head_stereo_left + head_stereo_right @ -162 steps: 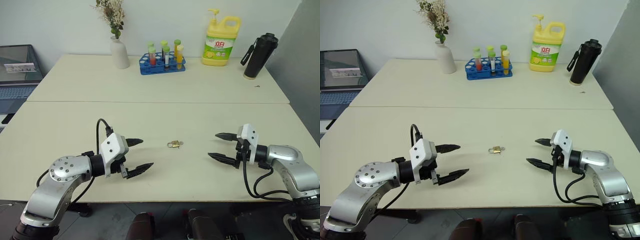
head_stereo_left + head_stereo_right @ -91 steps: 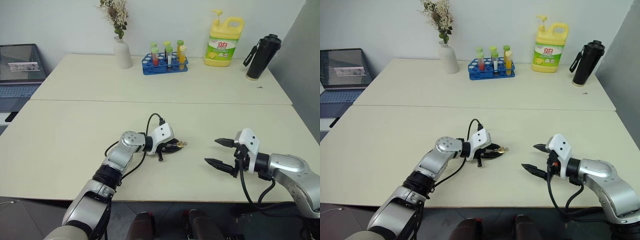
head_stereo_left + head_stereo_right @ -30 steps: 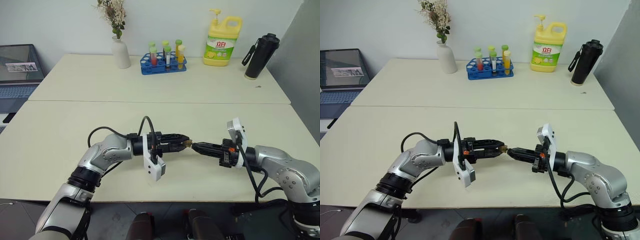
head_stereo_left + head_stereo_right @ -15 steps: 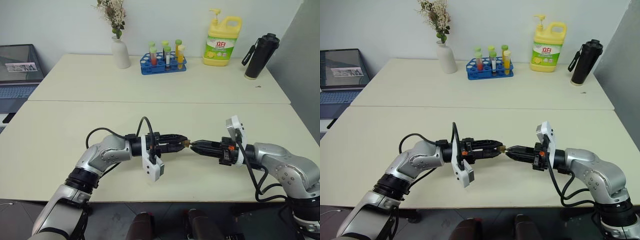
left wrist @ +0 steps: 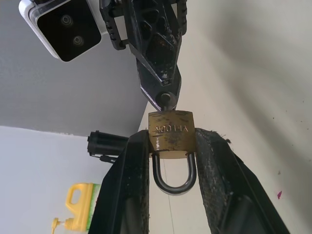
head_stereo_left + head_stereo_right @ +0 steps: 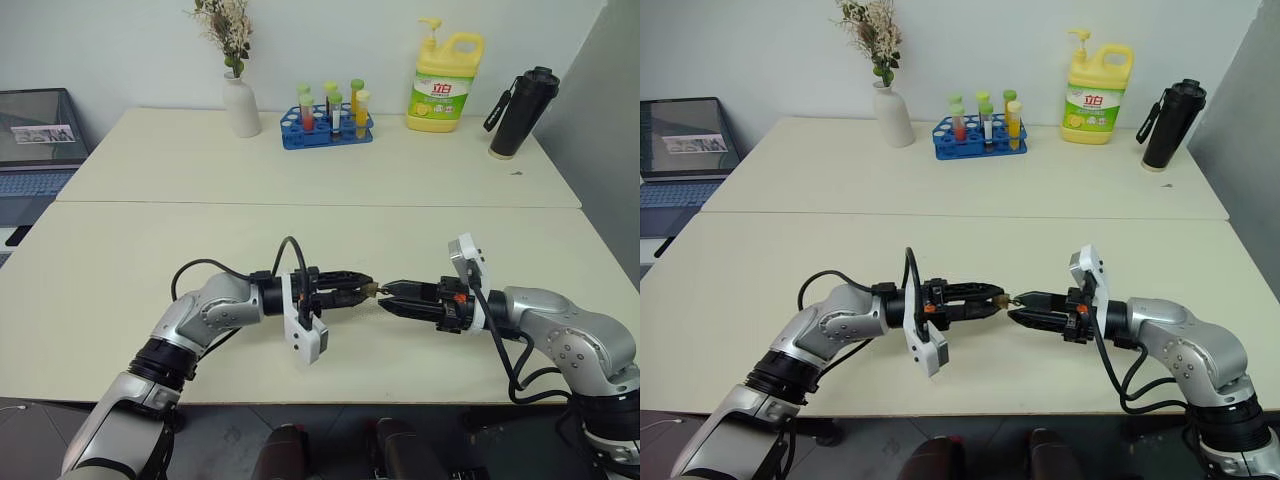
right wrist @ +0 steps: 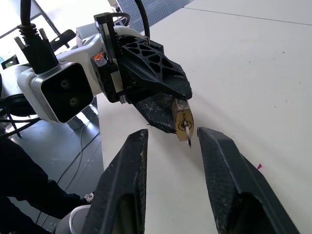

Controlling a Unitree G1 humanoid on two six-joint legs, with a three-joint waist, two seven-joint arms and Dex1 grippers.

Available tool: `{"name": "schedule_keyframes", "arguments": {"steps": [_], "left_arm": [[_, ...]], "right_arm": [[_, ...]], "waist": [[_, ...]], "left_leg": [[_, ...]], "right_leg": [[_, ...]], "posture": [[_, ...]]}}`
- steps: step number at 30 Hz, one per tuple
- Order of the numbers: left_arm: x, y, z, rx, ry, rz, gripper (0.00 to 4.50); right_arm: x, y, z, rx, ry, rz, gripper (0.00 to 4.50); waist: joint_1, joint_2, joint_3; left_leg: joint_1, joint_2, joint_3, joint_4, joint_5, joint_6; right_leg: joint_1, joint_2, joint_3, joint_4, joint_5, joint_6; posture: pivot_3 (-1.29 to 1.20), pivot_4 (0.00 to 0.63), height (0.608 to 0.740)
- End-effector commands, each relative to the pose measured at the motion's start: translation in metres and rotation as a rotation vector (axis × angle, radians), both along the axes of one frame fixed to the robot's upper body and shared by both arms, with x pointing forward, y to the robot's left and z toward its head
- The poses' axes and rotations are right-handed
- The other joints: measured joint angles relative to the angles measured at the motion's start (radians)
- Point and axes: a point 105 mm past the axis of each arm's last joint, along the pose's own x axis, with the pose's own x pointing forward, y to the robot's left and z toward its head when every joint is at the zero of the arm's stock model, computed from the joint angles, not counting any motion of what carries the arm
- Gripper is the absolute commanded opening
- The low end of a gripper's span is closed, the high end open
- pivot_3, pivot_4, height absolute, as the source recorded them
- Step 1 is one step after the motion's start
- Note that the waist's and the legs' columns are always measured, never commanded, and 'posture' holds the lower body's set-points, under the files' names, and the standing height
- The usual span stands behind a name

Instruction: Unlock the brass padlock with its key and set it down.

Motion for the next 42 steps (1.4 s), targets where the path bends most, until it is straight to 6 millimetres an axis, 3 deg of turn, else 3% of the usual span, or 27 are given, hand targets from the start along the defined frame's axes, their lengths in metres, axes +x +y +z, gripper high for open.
{"name": "schedule_keyframes", "arguments": {"steps": [1, 3, 4, 15, 33, 42], "left_arm": [[-0.003, -0.004, 0.008, -0.032, -0.016, -0.018, 0.97], [-0.003, -0.004, 0.008, -0.033, -0.014, -0.019, 0.97], [-0.003, -0.004, 0.008, -0.034, -0.013, -0.019, 0.97], [-0.002, -0.005, 0.011, -0.037, -0.036, -0.018, 0.97], [-0.002, -0.004, 0.011, -0.031, -0.119, 0.000, 0.97], [-0.001, -0.003, 0.008, -0.034, -0.126, 0.022, 0.97]], "right_arm": [[-0.001, -0.001, 0.012, 0.033, -0.031, 0.014, 0.67], [-0.001, -0.001, 0.011, 0.036, -0.027, 0.019, 0.03], [-0.001, -0.001, 0.011, 0.036, -0.027, 0.020, 0.00], [0.001, -0.005, 0.015, 0.022, 0.039, 0.053, 0.00], [0.011, -0.007, 0.029, 0.042, 0.521, 0.101, 0.00], [0.019, -0.002, 0.029, 0.008, 0.515, 0.063, 0.00]], "waist": [[0.000, 0.000, 0.000], [0.000, 0.000, 0.000], [0.000, 0.000, 0.000], [0.000, 0.000, 0.000], [0.000, 0.000, 0.000], [-0.001, 0.000, 0.000]], "left_leg": [[0.000, 0.000, 0.000, 0.000, 0.000, 0.000], [0.000, 0.000, 0.000, 0.000, 0.000, 0.000], [0.000, 0.000, 0.000, 0.000, 0.000, 0.000], [0.000, 0.000, 0.000, 0.000, 0.000, 0.000], [0.000, 0.000, 0.000, 0.000, 0.000, 0.000], [-0.001, 0.000, 0.000, -0.001, 0.000, 0.000]], "right_leg": [[0.000, 0.000, 0.000, 0.000, 0.000, 0.000], [0.000, 0.000, 0.000, 0.000, 0.000, 0.000], [0.000, 0.000, 0.000, 0.000, 0.000, 0.000], [0.000, 0.000, 0.000, 0.000, 0.000, 0.000], [0.000, -0.003, 0.000, 0.000, 0.000, 0.000], [-0.001, -0.003, 0.000, 0.000, 0.000, 0.000]], "posture": [[0.00, 0.150, 0.740], [0.00, 0.150, 0.740], [0.00, 0.150, 0.740], [0.00, 0.150, 0.740], [0.00, 0.150, 0.740], [0.00, 0.150, 0.740]]}}
